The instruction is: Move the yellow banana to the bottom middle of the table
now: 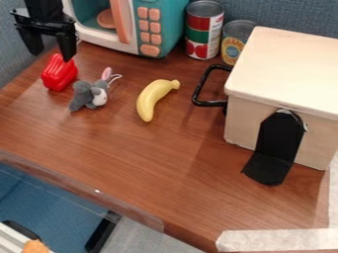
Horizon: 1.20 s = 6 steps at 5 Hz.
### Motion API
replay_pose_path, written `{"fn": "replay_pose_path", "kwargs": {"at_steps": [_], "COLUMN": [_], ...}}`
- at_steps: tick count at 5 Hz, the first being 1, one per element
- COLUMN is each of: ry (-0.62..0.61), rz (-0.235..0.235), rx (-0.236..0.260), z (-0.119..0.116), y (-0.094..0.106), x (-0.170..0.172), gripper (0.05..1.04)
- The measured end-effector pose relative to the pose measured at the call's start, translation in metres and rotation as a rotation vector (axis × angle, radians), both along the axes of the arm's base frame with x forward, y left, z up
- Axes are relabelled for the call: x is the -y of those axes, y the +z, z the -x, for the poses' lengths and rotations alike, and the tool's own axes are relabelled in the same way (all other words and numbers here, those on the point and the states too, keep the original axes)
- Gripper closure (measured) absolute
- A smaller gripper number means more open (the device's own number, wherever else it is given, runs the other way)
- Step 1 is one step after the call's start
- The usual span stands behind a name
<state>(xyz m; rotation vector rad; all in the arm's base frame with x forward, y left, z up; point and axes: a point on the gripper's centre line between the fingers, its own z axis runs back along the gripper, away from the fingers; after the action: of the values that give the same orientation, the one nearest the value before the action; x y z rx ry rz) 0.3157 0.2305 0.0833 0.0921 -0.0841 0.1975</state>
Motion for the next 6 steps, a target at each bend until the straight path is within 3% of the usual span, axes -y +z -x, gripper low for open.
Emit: {"fn": "replay_pose_path", "kwargs": {"at_steps": [1, 2, 3, 4, 5, 6], "ry": [0.004, -0.043, -0.140, -0.170, -0.165, -0.141], "rz": [0.027, 0.095, 0.103, 0.120, 0.065, 0.032], "rx": [-0.028, -0.071, -0.082, -0.100, -0.095, -0.137], "z": [0.001, 0.003, -0.005, -0.007, -0.017, -0.028], "y": [-0.015, -0.023, 0.002, 0.003, -0.005, -0.044], "x": [0.004, 0.049, 0.092, 0.122, 0.145, 0.163], "gripper": [0.083, 0.083, 0.083, 0.083, 0.083, 0.083]}}
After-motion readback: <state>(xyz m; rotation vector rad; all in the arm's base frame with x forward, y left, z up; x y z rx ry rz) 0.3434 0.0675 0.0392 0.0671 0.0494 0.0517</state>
